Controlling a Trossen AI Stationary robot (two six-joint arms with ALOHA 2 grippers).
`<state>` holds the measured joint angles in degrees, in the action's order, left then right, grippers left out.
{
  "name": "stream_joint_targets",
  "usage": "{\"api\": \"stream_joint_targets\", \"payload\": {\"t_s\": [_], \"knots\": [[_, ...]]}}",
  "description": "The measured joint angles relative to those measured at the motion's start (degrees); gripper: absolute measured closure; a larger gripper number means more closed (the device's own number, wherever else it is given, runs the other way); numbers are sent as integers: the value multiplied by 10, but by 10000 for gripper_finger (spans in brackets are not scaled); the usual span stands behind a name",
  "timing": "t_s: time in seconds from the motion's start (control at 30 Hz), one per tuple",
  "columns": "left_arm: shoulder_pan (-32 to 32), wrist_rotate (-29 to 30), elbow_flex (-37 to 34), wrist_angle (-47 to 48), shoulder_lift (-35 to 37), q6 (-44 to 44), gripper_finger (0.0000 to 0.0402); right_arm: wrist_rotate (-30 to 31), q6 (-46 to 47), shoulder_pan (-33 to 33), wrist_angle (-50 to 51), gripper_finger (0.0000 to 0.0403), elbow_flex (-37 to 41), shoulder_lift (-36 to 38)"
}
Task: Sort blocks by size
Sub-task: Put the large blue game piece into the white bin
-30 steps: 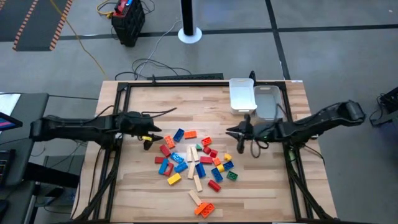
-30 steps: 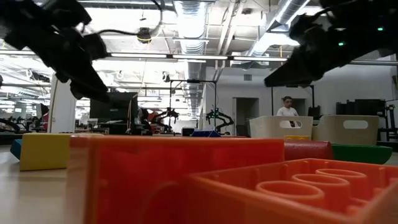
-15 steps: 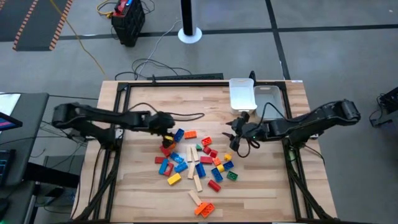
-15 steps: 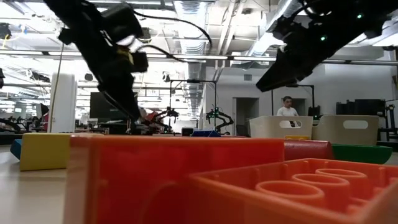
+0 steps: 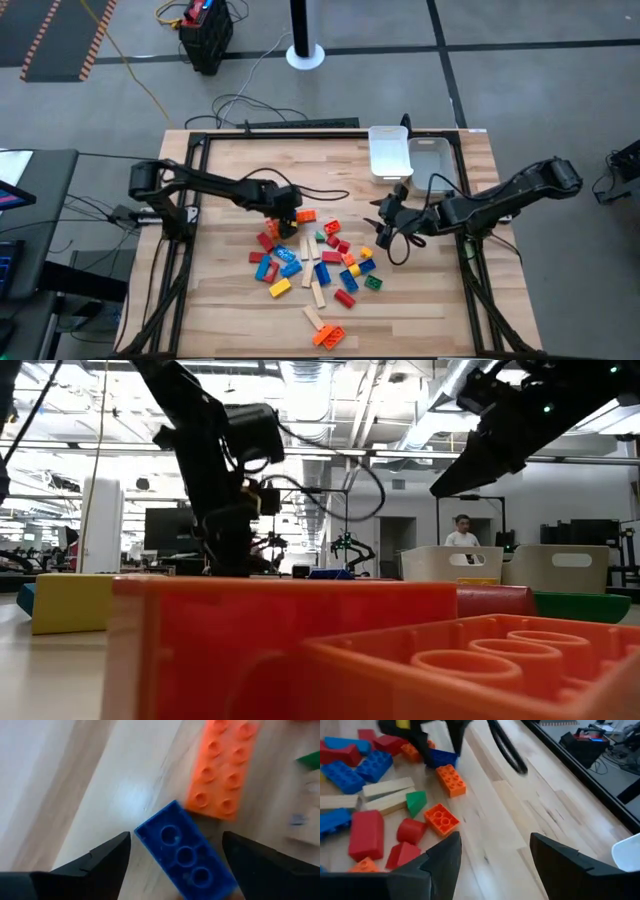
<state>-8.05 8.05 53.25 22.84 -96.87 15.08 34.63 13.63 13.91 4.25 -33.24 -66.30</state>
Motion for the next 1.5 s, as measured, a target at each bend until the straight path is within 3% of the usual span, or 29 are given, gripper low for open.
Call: {"api": "stream_joint_targets", "payload": {"t_s": [0.17, 0.33, 0.67, 0.93, 1.13, 1.3, 1.5], "knots": [[-11, 1, -4, 12, -12, 19, 93, 3, 3, 23, -2, 138, 0, 3], [-12, 1, -8, 16, -12, 20, 122, 14, 15, 39, -3, 138, 0, 3], [-12, 13, -10, 29, 0, -25, 269, 43, 30, 79, 4, 138, 0, 6], [-24, 41, -12, 30, 76, -99, 270, 105, 30, 124, 15, 138, 0, 18], [-21, 6, -12, -99, 125, -172, 270, 106, -46, 103, -92, 138, 0, -10], [-10, -69, -11, -208, 122, -203, 270, 36, -106, 68, -246, 138, 33, -16], [27, -80, -35, -346, 106, -242, 268, -71, -102, 10, -344, 138, 61, -22]]}}
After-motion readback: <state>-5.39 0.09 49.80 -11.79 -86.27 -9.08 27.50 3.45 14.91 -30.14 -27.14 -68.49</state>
